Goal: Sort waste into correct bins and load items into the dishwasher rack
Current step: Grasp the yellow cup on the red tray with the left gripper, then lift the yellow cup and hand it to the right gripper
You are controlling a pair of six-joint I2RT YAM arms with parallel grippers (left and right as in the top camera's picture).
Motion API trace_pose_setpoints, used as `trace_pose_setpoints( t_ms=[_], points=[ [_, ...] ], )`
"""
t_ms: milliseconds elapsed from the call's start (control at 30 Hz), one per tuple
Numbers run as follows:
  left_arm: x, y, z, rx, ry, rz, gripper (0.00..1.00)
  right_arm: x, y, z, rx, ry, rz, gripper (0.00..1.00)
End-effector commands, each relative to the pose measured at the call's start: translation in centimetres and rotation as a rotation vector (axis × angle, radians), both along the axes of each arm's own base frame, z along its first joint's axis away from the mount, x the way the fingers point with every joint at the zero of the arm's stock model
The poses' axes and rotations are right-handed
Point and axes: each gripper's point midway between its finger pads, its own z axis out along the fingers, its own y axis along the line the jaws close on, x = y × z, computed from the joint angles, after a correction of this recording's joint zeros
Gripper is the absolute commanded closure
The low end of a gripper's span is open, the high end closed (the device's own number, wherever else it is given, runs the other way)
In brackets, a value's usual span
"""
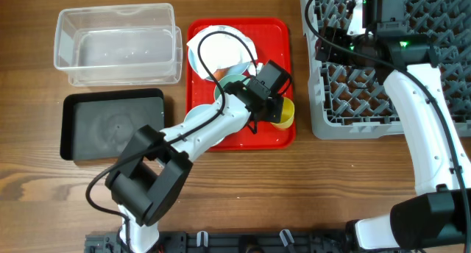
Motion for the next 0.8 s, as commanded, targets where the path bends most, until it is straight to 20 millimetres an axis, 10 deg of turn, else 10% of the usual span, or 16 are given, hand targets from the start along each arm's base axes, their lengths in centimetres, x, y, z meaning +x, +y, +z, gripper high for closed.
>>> trace_pose_setpoints(
  t_ms=[0,267,467,767],
  points=[
    [0.7,-0.2,0.8,-0.02,-0.015,0.041,0.96,0.2,-0.6,-0.2,-0.022,0.006,-0.018,0.31],
    [3.7,3.8,11.7,-0.33,-0.052,0.167,0.96,0.1,1.4,0.6,0.067,-0.014,0.087,0.34],
    [4.9,10.8,19.9,-0.77,0.063,0.104,0.96,-0.3,6.8,4.8,0.351,-0.178,0.471,0.34],
    [0.7,9.6,28.7,-1.114,-0.089,-0.522,0.96,-5.6,14.9,12.6,0.819,-0.508,1.176,0.23]
  ],
)
